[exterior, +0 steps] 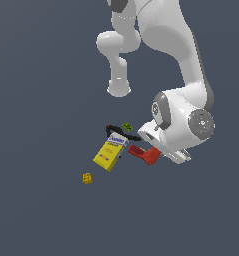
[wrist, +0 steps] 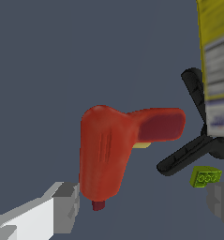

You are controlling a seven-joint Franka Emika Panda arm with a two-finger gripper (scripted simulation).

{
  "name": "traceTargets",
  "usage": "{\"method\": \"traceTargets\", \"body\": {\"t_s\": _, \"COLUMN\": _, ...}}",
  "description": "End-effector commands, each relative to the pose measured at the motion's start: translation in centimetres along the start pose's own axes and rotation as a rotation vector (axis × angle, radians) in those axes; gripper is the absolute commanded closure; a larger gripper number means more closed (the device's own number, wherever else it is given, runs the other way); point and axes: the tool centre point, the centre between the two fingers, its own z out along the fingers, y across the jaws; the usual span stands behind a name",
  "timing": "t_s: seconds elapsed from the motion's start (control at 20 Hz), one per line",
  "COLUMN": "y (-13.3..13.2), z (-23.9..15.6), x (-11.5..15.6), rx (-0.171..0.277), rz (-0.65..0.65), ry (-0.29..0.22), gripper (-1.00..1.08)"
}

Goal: Pick up a designated object from a clutter of objects.

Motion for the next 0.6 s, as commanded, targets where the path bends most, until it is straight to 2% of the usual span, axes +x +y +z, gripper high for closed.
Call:
{"method": "traceTargets", "body": {"t_s": 0.0, "y": -1.0, "z": 1.2, "x": -0.5, "rx": -0.020, "rz": 0.041, "ry": -0.005, "gripper": -1.00}}
{"method": "traceTargets", "body": {"t_s": 0.55, "y": -3.3, "z": 4.6, "x": -2.0, "rx": -0.072, "rz": 0.145, "ry": -0.013, "gripper": -1.00}}
